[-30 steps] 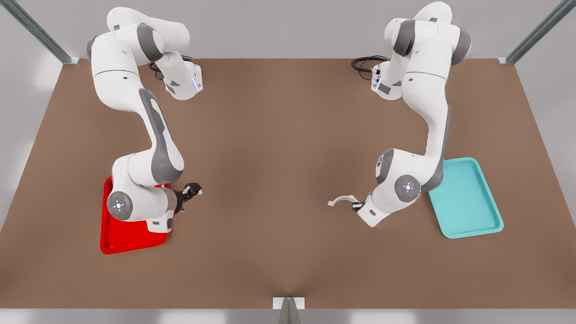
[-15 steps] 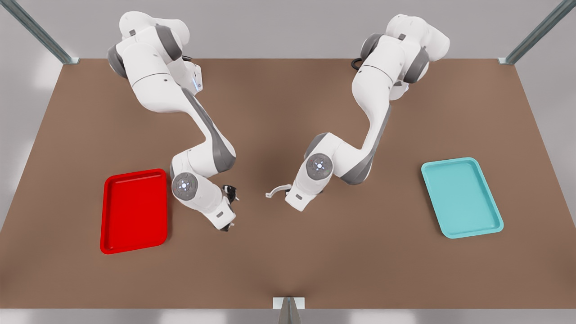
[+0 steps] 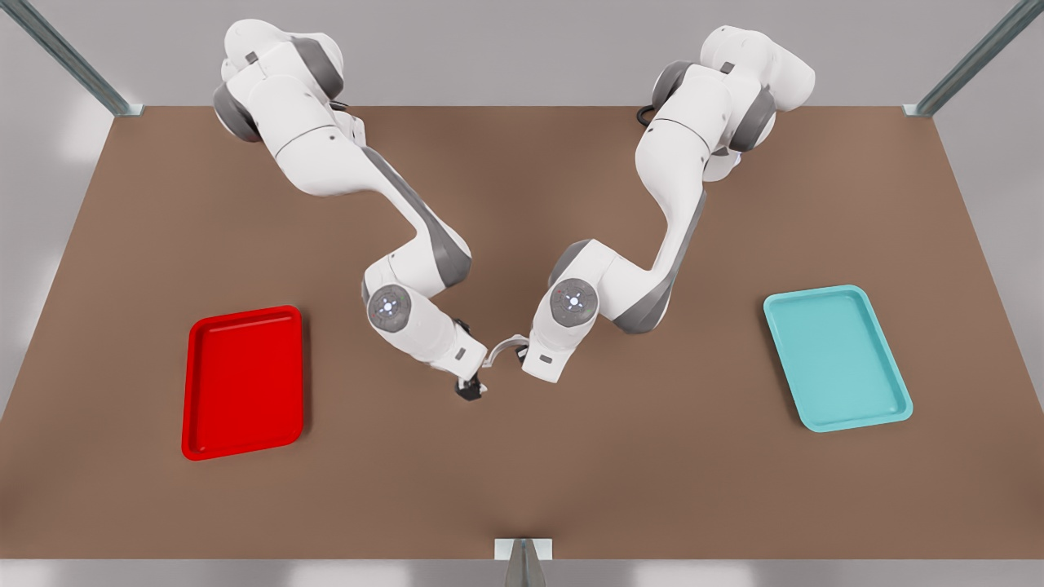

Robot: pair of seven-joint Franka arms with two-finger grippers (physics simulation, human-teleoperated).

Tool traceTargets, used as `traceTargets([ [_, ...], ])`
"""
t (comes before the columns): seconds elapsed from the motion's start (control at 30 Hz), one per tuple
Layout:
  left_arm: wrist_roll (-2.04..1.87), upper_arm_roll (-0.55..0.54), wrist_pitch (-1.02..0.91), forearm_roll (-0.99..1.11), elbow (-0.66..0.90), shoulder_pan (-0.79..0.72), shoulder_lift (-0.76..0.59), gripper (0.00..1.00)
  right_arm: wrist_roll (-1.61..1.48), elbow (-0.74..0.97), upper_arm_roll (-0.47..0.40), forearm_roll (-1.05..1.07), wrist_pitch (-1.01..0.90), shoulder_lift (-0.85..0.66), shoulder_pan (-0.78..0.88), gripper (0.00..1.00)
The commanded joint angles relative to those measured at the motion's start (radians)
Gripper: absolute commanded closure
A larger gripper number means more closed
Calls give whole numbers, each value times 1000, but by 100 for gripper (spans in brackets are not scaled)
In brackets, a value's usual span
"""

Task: Take the drainage pipe clamp from the left arm, pass it to the right arm, and place it in the plate on the right side

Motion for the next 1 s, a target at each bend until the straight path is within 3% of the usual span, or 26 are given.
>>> traceTargets([
  [0.0, -146, 0, 1, -2, 0, 0, -1, 79, -168, 0, 0, 2, 67, 5, 8, 0],
  [0.73, -166, -2, 12, -5, 2, 0, -1, 79, -167, 0, -1, 7, 132, 101, 53, 2],
  [0.8, -166, -2, 13, -5, 2, 0, -1, 79, -170, 0, -3, -4, 132, 101, 47, 43],
  [0.83, -166, 0, 12, -5, 14, 0, -1, 79, -170, 2, -4, -10, 132, 101, 48, 74],
  [0.87, -166, 0, 12, -5, 14, 0, -1, 79, -170, 2, -4, -12, 132, 101, 48, 79],
  [0.93, -166, 0, 10, -5, 16, 0, 1, 79, -170, 2, -4, -9, 132, 101, 48, 79],
  [0.97, -168, 3, -1, -4, 17, 1, -1, 0, -168, 4, -4, -6, 132, 101, 45, 79],
])
